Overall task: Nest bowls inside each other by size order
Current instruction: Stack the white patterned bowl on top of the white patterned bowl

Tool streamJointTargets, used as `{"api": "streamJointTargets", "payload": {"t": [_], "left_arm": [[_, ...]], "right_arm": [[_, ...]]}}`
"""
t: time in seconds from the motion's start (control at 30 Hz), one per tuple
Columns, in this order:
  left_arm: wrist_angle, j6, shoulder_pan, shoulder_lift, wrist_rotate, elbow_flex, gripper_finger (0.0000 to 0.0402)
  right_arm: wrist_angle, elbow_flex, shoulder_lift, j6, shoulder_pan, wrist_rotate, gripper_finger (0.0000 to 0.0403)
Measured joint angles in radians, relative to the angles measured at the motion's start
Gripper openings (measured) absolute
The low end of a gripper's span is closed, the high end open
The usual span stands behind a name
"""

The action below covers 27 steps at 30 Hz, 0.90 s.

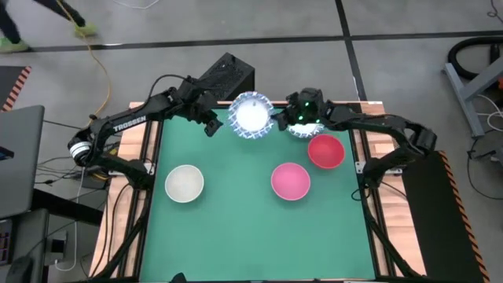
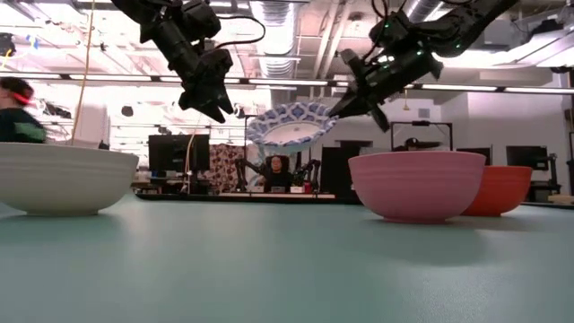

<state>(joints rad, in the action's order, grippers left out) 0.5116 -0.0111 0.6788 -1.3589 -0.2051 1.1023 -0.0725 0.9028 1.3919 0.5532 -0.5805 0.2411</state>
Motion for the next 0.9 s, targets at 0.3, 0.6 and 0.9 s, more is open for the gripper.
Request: {"api": "streamJointTargets", "payload": {"t": [0.3,0.6,0.9], "left_arm": [[0.076,0.019,0.000,0.019,-0.026,0.000,0.0224],[0.133,0.045,0.000,0.019,-0.053,0.000,0.0224],[0.082,0.029,-0.009,0.019,-0.060,0.000,0.0224]], "right_arm": [[0.201,-0.001,-0.188,-0.011,-0.180,0.000,0.0003],[0.203,-0.187,-0.497,0.062,-0.409,0.095,0.0003],[0.211,-0.417,-0.634,0.188,-0.534,0.173,0.0002]]}}
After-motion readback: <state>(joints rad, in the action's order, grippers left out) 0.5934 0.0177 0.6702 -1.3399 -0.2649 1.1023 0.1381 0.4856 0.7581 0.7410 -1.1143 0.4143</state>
